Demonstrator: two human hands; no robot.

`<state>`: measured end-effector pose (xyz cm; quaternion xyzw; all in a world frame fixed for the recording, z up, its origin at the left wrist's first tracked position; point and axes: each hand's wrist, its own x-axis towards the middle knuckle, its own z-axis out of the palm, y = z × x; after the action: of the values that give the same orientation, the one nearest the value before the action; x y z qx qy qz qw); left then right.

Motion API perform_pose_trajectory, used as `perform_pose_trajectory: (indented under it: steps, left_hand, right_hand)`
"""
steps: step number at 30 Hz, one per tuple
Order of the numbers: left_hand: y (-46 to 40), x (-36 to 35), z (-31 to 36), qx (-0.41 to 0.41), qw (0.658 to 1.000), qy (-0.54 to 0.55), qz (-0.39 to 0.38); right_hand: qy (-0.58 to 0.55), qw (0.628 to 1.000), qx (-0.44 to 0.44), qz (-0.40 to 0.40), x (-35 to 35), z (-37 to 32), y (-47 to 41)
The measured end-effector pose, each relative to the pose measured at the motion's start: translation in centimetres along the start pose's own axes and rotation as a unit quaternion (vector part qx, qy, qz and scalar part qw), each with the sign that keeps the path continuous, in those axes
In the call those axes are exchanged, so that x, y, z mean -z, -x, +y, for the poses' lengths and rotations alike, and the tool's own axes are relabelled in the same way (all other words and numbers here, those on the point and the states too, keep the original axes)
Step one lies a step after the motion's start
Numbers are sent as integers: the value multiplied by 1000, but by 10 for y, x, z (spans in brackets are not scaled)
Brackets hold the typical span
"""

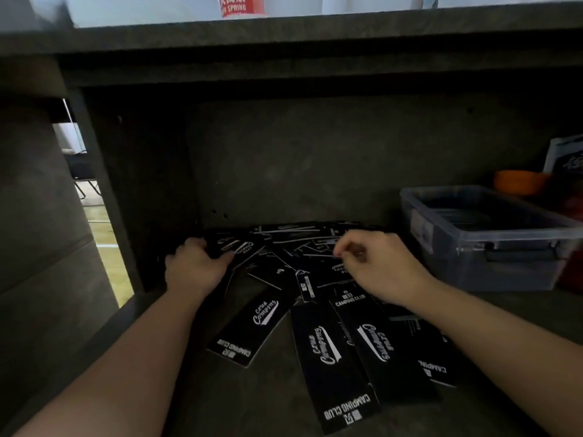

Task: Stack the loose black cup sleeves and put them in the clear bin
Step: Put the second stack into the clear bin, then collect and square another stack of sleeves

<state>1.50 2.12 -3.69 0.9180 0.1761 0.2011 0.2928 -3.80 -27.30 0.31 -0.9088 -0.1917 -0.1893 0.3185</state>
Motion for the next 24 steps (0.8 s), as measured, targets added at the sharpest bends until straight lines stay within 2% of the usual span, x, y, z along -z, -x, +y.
perform_pose_trajectory:
  steps: [2,4,10,15,19,21,24]
  left_hand:
    - [2,-1,4,14,997,-50,-48]
    - [5,-2,7,-4,996,-53,-70]
    - [10,6,9,-50,996,-49,-52]
    - [17,14,14,-59,996,23,65]
    - [24,23,18,20,992,81,100]
    - [26,27,20,40,980,137,135]
    - [29,30,26,5,957,222,187]
  right_hand:
    - [-74,996,-35,21,-8,2,-5]
    - [-142,987,-53,44,-14,2,-4]
    - [-165,984,-45,48,-18,17,3]
    - [-170,983,-37,61,-18,19,2]
    - [-147,988,-31,29,-15,18,3]
    - [-125,992,-32,7,-16,20,4]
    - [-116,993,-32,1,-16,22,4]
